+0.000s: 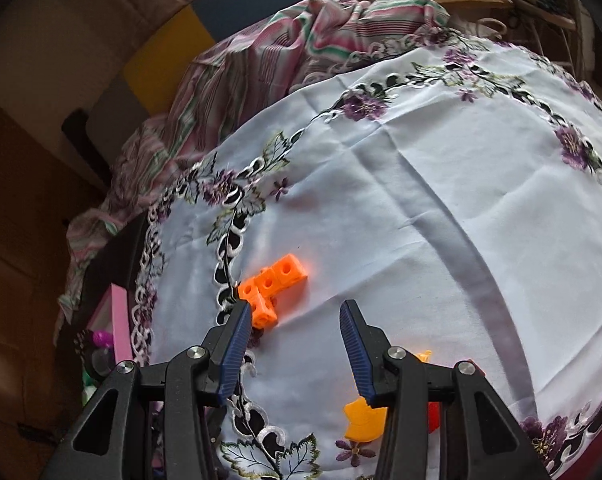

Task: Organize rigid objects
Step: 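Grasp the orange blocks with the right gripper while the left gripper holds the purple egg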

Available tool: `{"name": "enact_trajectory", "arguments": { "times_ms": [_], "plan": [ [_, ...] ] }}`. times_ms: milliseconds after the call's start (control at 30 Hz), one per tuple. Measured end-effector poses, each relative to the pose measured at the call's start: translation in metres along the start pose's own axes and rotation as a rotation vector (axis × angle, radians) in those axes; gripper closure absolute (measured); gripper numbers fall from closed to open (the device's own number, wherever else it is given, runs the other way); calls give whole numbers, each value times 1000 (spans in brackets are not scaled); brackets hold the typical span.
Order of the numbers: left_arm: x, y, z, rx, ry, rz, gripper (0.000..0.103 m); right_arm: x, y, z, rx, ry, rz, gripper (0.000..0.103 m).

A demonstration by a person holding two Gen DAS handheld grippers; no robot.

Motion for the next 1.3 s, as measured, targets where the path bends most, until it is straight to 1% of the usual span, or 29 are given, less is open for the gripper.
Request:
{"name": "enact_trajectory", "arguments": {
  "times_ms": [33, 67, 133, 200, 233, 267, 367, 400, 433, 467, 533, 633, 733, 767, 800, 833, 867, 900, 1000, 1100, 1233, 1300],
  "plan": [
    [0, 0, 0, -2, 0, -2, 58, -2, -4, 2, -10, -7, -29, 55],
    [0, 0, 0, -5, 2, -3, 58, -4, -8, 4, -13, -15, -53, 51],
    [0, 0, 0, -8, 4, -6, 58, -8, -16, 8, -14, -38, -100, 48],
    [0, -1, 0, -13, 5, -12, 58, -13, -25, 12, -32, -55, -174, 41],
    [0, -1, 0, -16, 6, -14, 58, -15, -30, 14, -43, -61, -216, 35],
    [0, -1, 0, -18, 7, -16, 58, -17, -37, 17, -50, -73, -265, 31],
    [0, -1, -1, -21, 8, -17, 58, -21, -57, 32, -63, -116, -415, 28],
    [0, -1, -1, -21, 8, -19, 58, -21, -61, 37, -73, -125, -444, 25],
    [0, -1, -1, -22, 7, -19, 58, -19, -65, 44, -84, -137, -473, 19],
    [0, 0, 0, -23, 6, -18, 58, -18, -67, 50, -83, -148, -488, 18],
    [0, -1, 0, -30, 3, -22, 58, -16, -72, 62, -79, -170, -515, 18],
    [0, -1, 0, -32, 4, -23, 58, -9, -72, 79, -121, -164, -551, 18],
    [0, -2, 1, -40, 4, -34, 58, -4, -69, 95, -139, -166, -565, 18],
    [0, -3, 1, -40, 5, -35, 58, -5, -67, 100, -140, -172, -563, 27],
    [0, -2, 1, -38, 5, -34, 58, -6, -65, 103, -137, -176, -560, 40],
    [0, -2, 1, -35, 5, -31, 58, -8, -63, 105, -136, -179, -554, 43],
    [0, -1, 1, -33, 6, -31, 58, -10, -59, 108, -159, -186, -549, 43],
    [0, -1, 1, -33, 6, -34, 58, -11, -58, 109, -164, -193, -549, 43],
    [0, -1, 1, -31, 7, -35, 58, -10, -57, 107, -174, -169, -574, 43],
    [-1, 0, 0, -27, 8, -31, 58, -9, -55, 110, -166, -185, -560, 43],
    [0, -1, 0, -26, 9, -30, 58, -5, -50, 113, -142, -196, -500, 43],
    [-1, 0, -1, -21, 10, -26, 58, -5, -50, 112, -142, -195, -503, 43]
  ]
}}
Point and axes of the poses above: each gripper's, at about its wrist camera, not at the fingertips, and z roughly the way its jaws point, y to its right, x to its top, the point moved 6 cm from there along z, roughly the way its jaws point, and after that the axes turned 7 degrees about y, right-handed, at the moved point
